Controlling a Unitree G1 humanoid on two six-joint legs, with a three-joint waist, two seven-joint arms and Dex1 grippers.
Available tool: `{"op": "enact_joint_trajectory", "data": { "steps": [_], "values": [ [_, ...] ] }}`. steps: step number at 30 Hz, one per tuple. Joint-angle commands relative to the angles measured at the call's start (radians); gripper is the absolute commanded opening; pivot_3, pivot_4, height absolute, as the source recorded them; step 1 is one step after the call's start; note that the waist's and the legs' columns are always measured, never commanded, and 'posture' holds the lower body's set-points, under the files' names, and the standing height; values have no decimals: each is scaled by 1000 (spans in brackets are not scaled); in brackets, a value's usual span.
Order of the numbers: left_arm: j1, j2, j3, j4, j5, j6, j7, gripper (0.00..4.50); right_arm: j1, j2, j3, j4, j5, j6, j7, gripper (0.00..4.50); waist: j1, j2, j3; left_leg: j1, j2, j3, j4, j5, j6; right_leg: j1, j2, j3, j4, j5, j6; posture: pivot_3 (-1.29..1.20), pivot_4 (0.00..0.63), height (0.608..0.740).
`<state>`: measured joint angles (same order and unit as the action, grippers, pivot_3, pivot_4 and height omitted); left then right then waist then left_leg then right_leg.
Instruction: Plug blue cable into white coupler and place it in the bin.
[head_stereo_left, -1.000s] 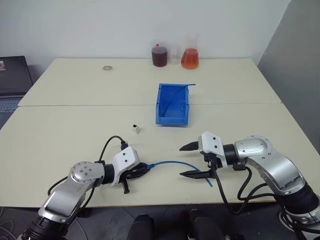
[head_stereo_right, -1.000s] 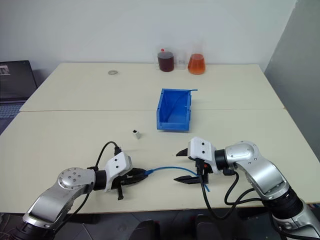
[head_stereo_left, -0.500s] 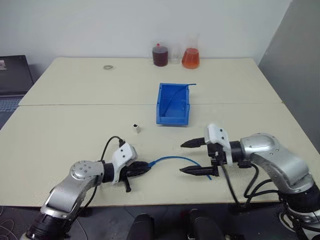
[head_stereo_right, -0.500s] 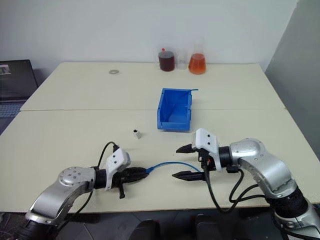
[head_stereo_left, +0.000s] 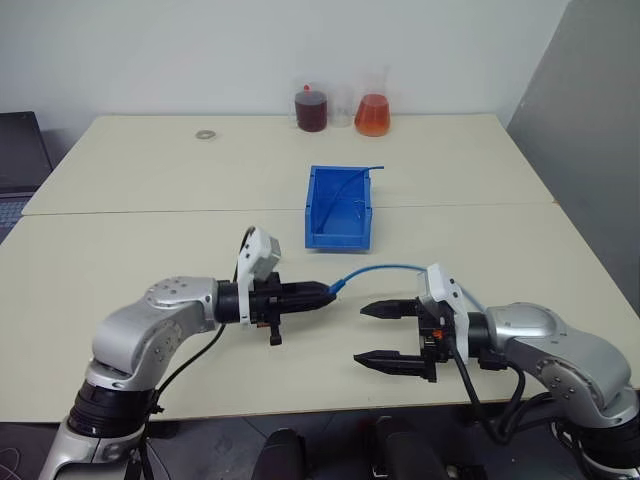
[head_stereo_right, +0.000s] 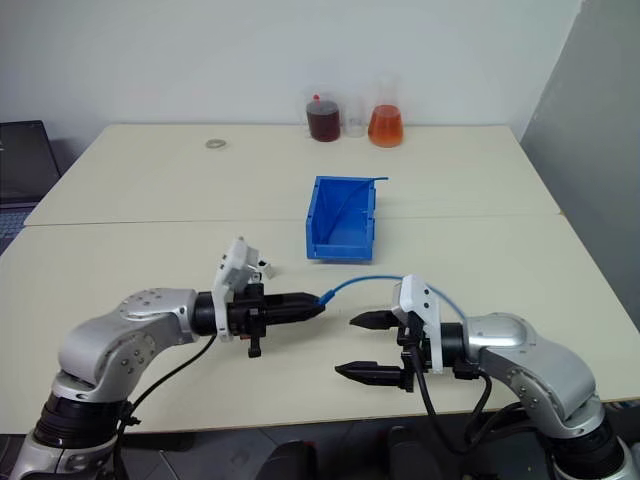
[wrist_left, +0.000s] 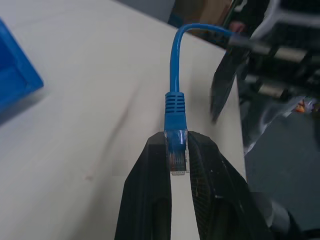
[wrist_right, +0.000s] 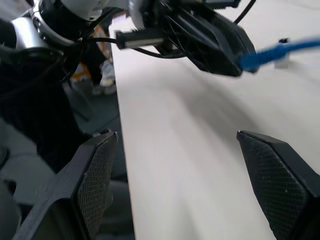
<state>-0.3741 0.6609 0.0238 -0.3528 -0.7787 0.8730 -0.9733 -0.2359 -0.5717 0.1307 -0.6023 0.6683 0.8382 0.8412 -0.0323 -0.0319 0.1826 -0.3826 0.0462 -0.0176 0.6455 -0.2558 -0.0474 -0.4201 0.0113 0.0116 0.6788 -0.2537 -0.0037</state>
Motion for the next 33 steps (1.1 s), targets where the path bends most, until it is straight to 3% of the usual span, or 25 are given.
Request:
{"op": "enact_joint_trajectory", "data": {
  "steps": [1, 9, 27, 33],
  "values": [
    [-17, 13, 35, -32, -81, 49, -9, 222, -27, 2, -32, 33, 63, 43, -8, 4057, 0, 0, 0, 0, 0, 0, 0, 0, 0, 0, 0, 1, 0, 0, 0, 0, 150, 740],
    [31, 92, 20, -58, -90, 36, -87, 222, -138, 17, -71, 116, 169, 98, 7, 4057, 0, 0, 0, 0, 0, 0, 0, 0, 0, 0, 1, 1, 0, 0, -1, 0, 150, 740],
    [31, 97, -26, -65, -19, -43, -111, 222, -294, 98, 24, 190, 185, 137, 4, 4057, 0, 0, 0, 0, 0, 0, -1, 0, 0, -1, 1, 2, 0, 0, -1, 0, 150, 740],
    [33, 90, -26, -64, -9, -59, -109, 222, -290, 90, 41, 195, 175, 133, 10, 2556, 0, 0, 0, 0, 0, 0, -1, 0, 0, -1, 1, 2, -1, 0, -1, 0, 150, 740]
  ]
}}
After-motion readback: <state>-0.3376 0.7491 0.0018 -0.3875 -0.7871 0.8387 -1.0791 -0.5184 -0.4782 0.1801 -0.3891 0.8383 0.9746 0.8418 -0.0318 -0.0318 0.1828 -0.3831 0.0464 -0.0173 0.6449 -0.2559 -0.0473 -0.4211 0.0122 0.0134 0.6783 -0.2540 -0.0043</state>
